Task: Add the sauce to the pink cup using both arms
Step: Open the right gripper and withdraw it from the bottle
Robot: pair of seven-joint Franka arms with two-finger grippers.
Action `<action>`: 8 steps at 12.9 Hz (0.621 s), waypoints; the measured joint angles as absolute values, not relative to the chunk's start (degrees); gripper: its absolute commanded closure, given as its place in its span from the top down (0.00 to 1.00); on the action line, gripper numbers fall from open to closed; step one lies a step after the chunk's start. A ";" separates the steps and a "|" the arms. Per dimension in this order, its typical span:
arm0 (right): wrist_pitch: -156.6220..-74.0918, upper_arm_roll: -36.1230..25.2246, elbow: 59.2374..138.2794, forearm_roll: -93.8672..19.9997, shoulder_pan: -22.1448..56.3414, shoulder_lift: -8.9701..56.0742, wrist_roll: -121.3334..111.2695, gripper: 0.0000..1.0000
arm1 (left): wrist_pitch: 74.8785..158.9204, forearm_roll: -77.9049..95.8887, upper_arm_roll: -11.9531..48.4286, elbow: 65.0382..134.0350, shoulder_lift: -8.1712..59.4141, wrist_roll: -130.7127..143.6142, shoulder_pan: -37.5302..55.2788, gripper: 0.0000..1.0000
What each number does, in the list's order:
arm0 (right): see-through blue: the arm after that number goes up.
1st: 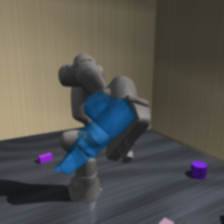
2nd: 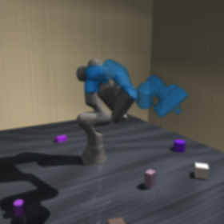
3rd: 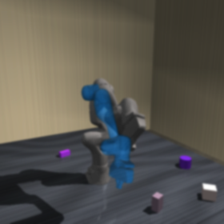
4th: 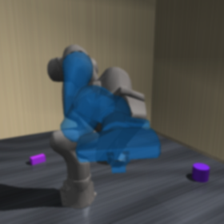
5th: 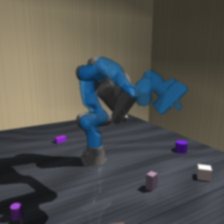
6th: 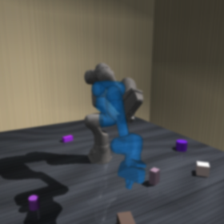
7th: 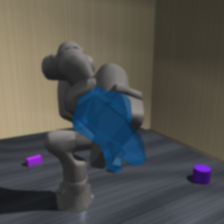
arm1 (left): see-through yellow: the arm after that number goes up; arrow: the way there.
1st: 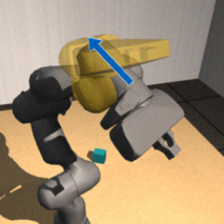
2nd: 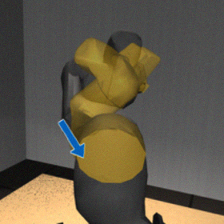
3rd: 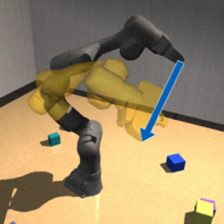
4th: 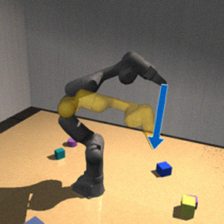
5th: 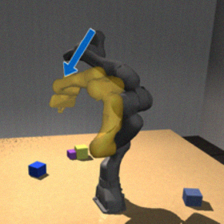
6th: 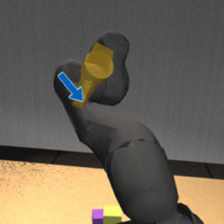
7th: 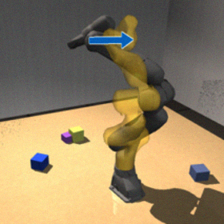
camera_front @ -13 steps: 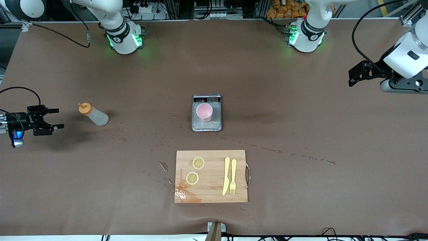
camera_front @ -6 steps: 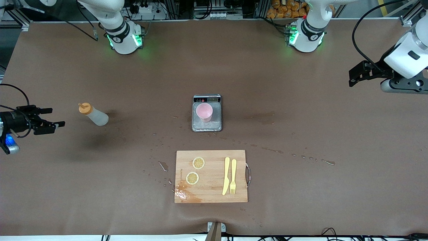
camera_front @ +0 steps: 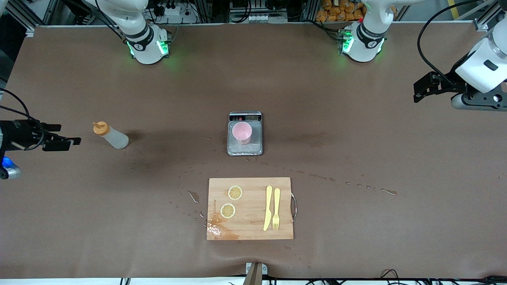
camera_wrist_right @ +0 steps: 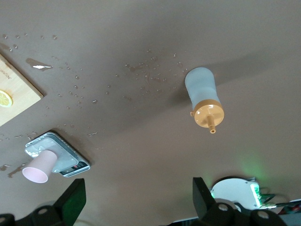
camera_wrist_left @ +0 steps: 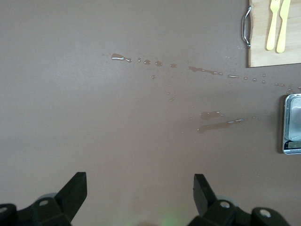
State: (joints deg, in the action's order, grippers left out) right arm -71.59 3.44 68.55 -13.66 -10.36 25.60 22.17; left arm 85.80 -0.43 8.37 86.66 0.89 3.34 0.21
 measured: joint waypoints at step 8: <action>-82.28 2.95 77.80 -9.51 -3.08 9.72 17.04 1.00 | 85.93 -0.43 8.39 86.02 0.89 3.34 0.21 1.00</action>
State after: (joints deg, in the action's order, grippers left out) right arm -82.28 2.95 77.80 -9.51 -3.08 9.72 17.04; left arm 85.93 -0.43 8.39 86.02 0.89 3.34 0.21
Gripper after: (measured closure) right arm 0.000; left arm 0.000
